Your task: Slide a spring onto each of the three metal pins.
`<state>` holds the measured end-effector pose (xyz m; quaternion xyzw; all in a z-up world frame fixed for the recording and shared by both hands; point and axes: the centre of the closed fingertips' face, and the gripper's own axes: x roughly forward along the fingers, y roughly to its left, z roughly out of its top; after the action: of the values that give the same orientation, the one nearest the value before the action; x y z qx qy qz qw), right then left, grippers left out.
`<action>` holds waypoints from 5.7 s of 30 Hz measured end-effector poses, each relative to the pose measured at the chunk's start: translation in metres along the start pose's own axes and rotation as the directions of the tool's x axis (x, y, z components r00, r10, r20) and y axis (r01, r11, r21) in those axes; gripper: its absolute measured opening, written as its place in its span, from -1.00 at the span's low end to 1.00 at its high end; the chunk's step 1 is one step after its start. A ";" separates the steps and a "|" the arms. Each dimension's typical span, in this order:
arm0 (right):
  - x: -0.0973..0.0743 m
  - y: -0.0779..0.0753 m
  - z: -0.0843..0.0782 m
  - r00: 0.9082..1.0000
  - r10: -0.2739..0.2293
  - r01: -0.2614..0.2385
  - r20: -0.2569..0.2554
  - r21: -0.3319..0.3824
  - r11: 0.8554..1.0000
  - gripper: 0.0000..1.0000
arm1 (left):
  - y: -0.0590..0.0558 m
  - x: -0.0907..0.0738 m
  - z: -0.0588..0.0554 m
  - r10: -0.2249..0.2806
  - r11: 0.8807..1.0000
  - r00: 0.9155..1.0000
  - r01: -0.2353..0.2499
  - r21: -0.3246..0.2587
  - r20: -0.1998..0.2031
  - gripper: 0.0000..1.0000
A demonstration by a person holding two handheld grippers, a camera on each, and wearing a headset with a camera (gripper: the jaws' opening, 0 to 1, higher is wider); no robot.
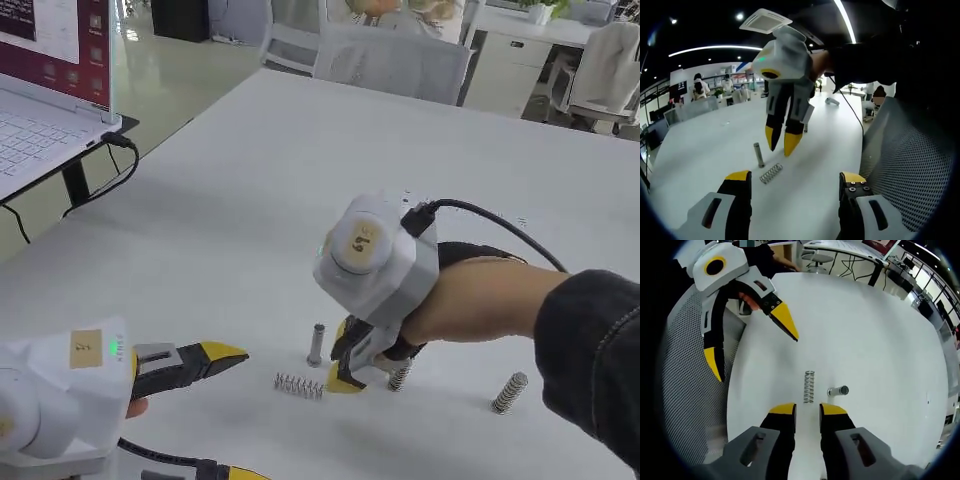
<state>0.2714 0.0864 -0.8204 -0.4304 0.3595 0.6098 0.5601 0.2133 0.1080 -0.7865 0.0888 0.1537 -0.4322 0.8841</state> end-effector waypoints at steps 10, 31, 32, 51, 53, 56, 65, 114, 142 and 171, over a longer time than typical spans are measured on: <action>0.017 0.002 0.003 1.000 -0.018 0.018 -0.002 0.010 1.000 -0.72 | 0.000 0.000 0.000 0.002 1.000 1.000 -0.002 -0.003 0.001 0.34; 0.041 0.003 -0.006 0.999 -0.015 0.015 -0.043 0.014 1.000 -0.76 | 0.003 -0.003 -0.005 0.008 1.000 1.000 -0.008 -0.007 0.000 0.33; 0.040 0.002 -0.005 0.999 -0.015 0.016 -0.037 0.018 1.000 -0.78 | 0.003 -0.003 -0.004 0.009 1.000 1.000 -0.009 -0.007 0.000 0.33; 0.025 0.014 -0.004 1.000 -0.009 0.008 -0.025 -0.036 0.999 -0.83 | 0.001 -0.001 -0.002 0.002 1.000 1.000 -0.002 0.000 -0.007 0.29; 0.019 0.018 -0.004 1.000 0.001 -0.001 -0.013 -0.031 1.000 -0.83 | 0.001 0.000 -0.002 0.001 1.000 1.000 -0.001 0.002 -0.007 0.27; 0.009 0.022 -0.003 1.000 0.013 -0.013 0.005 -0.022 1.000 -0.83 | 0.002 0.000 0.000 -0.001 1.000 1.000 0.001 0.005 -0.004 0.24; -0.020 0.034 0.001 0.997 0.038 -0.037 0.067 -0.021 0.999 -0.83 | 0.000 0.003 0.010 -0.025 1.000 1.000 0.024 0.015 0.013 0.10; -0.030 0.065 0.011 0.991 0.100 -0.074 0.088 -0.263 0.962 -0.83 | -0.017 0.006 0.019 -0.116 0.993 0.992 0.115 0.022 0.039 -0.94; -0.019 0.068 -0.004 0.990 0.124 -0.107 0.071 -0.207 0.972 -0.75 | -0.026 0.005 0.033 -0.154 0.988 0.986 0.153 0.015 0.058 -0.95; -0.043 0.071 0.020 0.985 0.122 -0.097 0.123 -0.193 0.976 -0.82 | -0.027 0.006 0.028 -0.158 0.987 0.987 0.157 0.027 0.037 -0.95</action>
<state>0.1985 0.0809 -0.7762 -0.4185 0.2857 0.6983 0.5056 0.2008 0.0783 -0.7628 0.0786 0.1377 -0.5041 0.8489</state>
